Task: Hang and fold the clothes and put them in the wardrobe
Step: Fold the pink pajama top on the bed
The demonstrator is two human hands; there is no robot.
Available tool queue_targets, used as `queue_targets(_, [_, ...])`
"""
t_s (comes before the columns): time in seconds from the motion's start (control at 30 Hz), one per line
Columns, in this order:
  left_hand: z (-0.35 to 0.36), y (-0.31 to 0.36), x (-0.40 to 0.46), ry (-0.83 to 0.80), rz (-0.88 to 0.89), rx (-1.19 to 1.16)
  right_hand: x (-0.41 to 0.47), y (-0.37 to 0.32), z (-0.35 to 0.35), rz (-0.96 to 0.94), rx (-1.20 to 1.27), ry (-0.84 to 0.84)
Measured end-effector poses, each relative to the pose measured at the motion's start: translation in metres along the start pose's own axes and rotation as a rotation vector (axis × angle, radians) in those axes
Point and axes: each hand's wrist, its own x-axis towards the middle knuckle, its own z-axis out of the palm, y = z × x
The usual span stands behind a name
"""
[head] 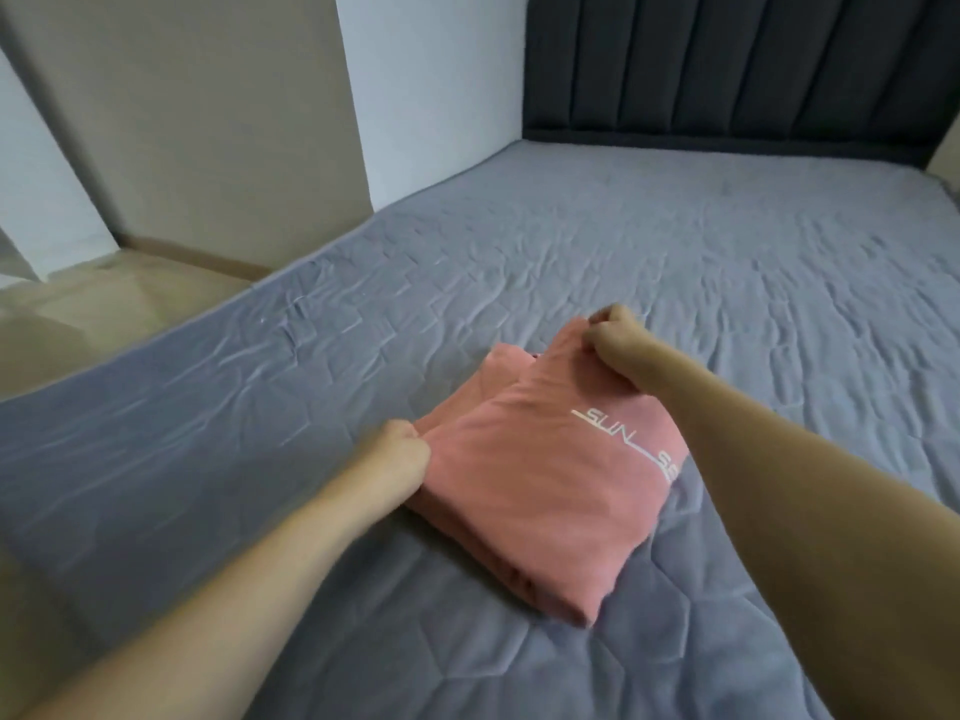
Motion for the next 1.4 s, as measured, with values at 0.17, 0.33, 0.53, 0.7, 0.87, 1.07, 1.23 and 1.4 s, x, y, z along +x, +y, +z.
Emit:
queue_targets(0.17, [-0.004, -0.045, 0.034, 0.071, -0.068, -0.014, 0.034, -0.014, 0.063, -0.165, -0.379, -0.068])
queue_targets(0.33, [0.012, -0.076, 0.042, 0.027, -0.086, 0.001, 0.051, 0.005, 0.102, -0.204, -0.541, -0.112])
queue_targets(0.53, [0.002, -0.045, 0.013, 0.282, 0.134, 0.369, 0.056, 0.027, 0.114, -0.163, -0.693, -0.097])
queue_targets(0.7, [0.033, 0.035, -0.034, 0.158, 0.523, 0.124, 0.066, 0.018, 0.089, -0.005, -0.865, -0.223])
queue_targets(0.87, [0.102, 0.042, -0.054, -0.136, 0.316, 0.381, 0.062, 0.032, 0.077, -0.045, -0.92, -0.385])
queue_targets(1.07, [0.119, 0.019, -0.059, -0.165, 0.245, 0.518, 0.045, 0.054, 0.088, -0.135, -0.747, -0.115])
queue_targets(1.23, [0.092, 0.014, -0.054, -0.19, 0.263, 0.53, 0.042, 0.05, 0.086, -0.179, -0.687, -0.016])
queue_targets(1.4, [0.055, 0.043, 0.019, 0.305, 0.271, 0.511, 0.045, 0.056, 0.086, -0.152, -0.645, -0.065])
